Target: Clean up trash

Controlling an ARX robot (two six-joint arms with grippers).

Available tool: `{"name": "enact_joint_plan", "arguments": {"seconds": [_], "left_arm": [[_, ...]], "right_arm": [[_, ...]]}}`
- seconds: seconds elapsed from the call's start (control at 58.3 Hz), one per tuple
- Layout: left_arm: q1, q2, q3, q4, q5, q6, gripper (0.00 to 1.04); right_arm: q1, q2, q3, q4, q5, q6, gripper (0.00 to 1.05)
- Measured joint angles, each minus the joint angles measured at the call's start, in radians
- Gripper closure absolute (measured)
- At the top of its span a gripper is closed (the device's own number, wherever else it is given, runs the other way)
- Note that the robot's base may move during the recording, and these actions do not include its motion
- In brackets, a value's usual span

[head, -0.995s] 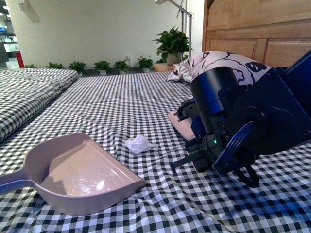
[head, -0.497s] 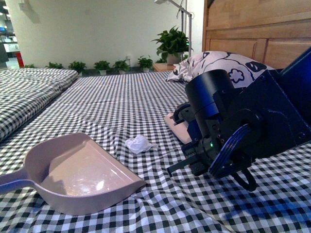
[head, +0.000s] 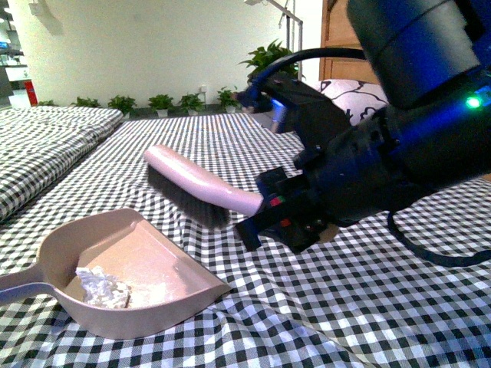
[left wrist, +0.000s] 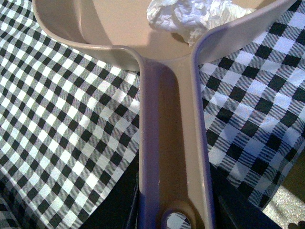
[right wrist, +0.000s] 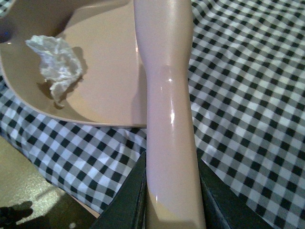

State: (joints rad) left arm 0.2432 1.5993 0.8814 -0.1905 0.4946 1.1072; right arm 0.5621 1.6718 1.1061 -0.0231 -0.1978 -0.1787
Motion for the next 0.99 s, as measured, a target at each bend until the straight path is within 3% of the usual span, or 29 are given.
{"name": "enact_joint_plan", "arguments": {"seconds": [0.326,0.463,0.549,0.772,0.995], "left_arm": [[0.001,0.0,-0.008,0.031,0.013,-0.016,0.78],[0.006,-0.003,-0.1,0.382,0.026,-0.281,0.78],[0.014,-0.04,-0.132,0.515,-0.006,-0.486,0.78],[0.025,-0.128,-0.179,0.613,-0.114,-0.737,0.78],[0.027,-0.316,-0.266,0.64,-0.266,-0.969,0.78]], "right_arm": [[-0.142,-0.067,-0.124,0.14,0.013,0.077,0.84],[-0.246,-0.146,-0.197,0.214,0.005,0.143,0.84],[-0.32,-0.219,-0.256,0.257,-0.013,0.19,0.84],[-0.45,-0.373,-0.354,0.276,-0.077,0.254,0.84],[-0.52,-0.58,-0.399,0.235,-0.175,0.33,0.84]]}}
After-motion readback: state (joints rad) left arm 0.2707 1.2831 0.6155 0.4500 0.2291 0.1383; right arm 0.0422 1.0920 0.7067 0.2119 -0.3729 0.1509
